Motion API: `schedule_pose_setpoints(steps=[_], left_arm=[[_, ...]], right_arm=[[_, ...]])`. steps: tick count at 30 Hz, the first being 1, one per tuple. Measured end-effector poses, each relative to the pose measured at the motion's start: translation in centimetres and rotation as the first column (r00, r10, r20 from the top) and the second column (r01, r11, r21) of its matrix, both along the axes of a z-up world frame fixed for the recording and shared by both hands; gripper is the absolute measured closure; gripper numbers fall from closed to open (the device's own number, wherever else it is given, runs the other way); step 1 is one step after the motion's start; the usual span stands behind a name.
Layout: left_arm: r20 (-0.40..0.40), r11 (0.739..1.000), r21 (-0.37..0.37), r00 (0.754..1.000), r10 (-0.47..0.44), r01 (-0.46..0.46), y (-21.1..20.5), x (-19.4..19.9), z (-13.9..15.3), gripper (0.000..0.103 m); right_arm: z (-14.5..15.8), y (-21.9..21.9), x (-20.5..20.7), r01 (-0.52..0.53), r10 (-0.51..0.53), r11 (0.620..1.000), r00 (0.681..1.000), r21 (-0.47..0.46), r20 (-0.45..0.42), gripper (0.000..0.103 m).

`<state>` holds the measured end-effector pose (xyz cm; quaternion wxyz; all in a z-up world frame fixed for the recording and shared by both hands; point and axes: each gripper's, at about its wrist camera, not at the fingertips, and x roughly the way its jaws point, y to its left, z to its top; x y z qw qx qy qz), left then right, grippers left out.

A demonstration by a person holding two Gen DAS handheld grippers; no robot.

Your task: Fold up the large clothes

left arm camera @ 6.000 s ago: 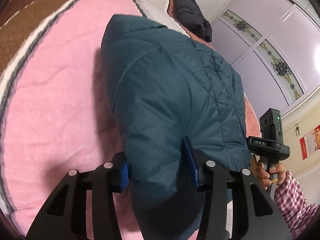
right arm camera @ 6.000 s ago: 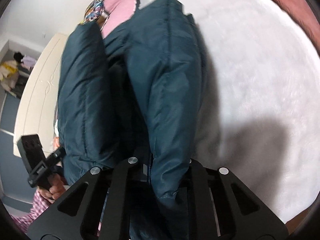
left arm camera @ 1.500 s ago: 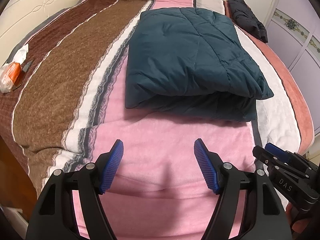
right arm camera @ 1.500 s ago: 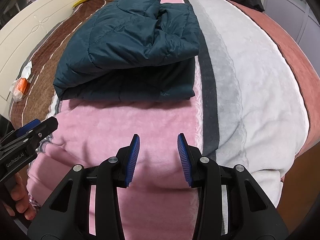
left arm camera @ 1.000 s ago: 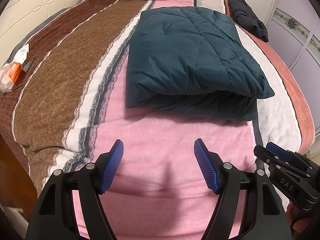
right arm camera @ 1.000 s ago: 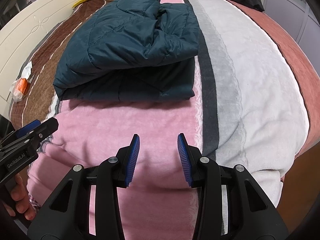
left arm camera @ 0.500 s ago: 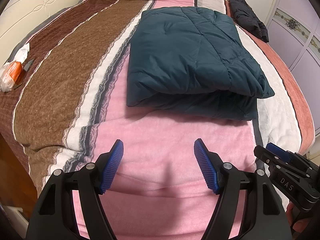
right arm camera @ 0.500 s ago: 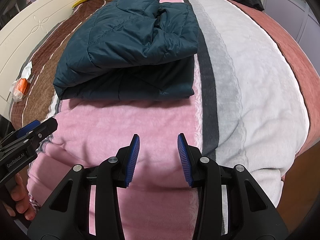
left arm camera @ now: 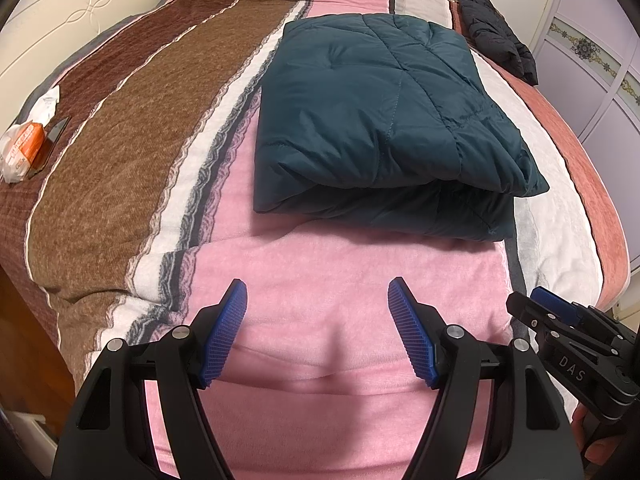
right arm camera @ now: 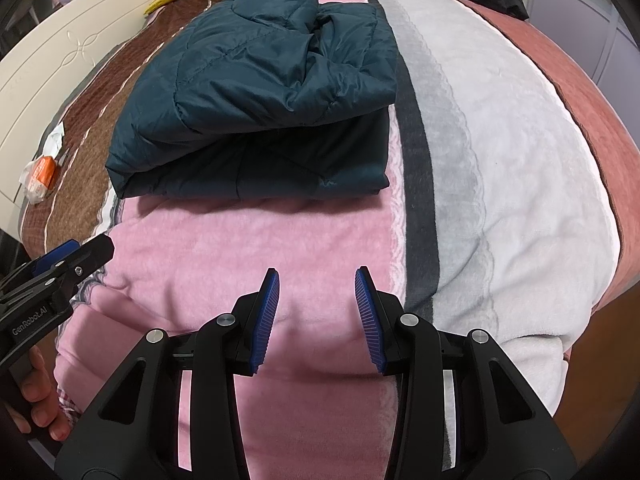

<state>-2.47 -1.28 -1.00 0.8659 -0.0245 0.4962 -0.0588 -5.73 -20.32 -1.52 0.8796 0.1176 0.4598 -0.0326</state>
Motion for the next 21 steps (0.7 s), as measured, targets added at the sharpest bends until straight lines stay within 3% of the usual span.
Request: schedule_pose_setpoints(steps=[21], left_arm=[[-0.004, 1.000, 0.012, 1.000, 0.006, -0.006, 0.02, -0.11, 0.04, 0.033]], right_arm=[[-0.20, 0.05, -0.06, 0.000, 0.000, 1.000, 1.000, 0.004, -0.004, 0.063]])
